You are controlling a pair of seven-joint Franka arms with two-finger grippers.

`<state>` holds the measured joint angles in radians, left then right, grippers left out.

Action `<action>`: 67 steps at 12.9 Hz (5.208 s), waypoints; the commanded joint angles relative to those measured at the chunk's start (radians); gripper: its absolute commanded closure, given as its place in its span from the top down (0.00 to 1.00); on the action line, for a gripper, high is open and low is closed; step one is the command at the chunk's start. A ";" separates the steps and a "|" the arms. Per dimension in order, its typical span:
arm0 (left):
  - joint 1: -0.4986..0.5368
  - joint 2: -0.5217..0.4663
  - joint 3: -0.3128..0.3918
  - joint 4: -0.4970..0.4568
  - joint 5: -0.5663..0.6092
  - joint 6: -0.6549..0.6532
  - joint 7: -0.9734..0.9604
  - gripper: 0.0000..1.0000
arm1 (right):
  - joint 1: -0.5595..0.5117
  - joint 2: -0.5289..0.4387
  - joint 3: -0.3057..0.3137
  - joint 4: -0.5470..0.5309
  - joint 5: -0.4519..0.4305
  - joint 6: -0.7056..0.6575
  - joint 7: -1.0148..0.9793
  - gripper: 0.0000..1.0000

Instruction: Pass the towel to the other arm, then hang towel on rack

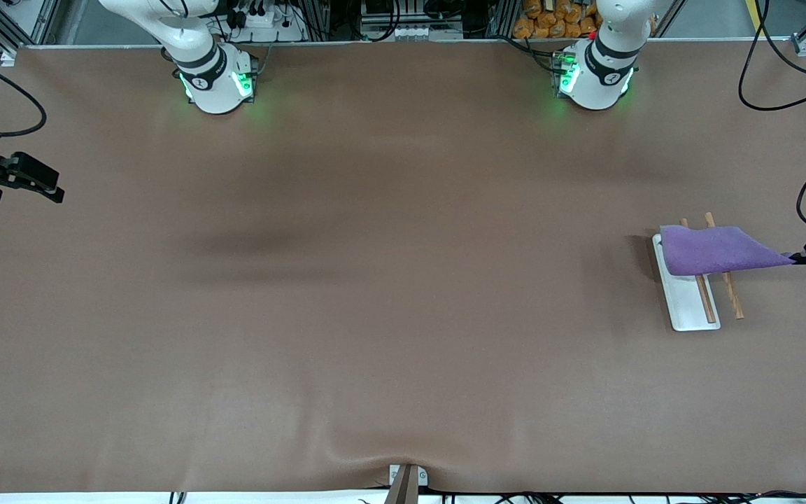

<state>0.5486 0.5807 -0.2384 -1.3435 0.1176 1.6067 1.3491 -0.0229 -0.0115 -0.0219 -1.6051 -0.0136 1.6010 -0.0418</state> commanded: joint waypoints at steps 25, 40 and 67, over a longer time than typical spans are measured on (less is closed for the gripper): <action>0.011 -0.311 -0.444 0.021 0.007 -0.203 -1.046 1.00 | -0.023 0.010 0.013 0.028 0.029 -0.027 0.007 1.00; 0.014 -0.433 -0.588 -0.036 0.005 -0.209 -1.519 1.00 | -0.022 0.010 0.013 0.028 0.030 -0.036 0.005 1.00; -0.412 -0.475 -0.106 -0.025 -0.012 -0.205 -1.446 1.00 | -0.023 0.013 0.013 0.022 0.030 -0.030 -0.006 1.00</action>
<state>0.2127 0.1429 -0.4332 -1.3579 0.1166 1.3954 -0.1148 -0.0267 -0.0110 -0.0218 -1.6012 -0.0020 1.5801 -0.0416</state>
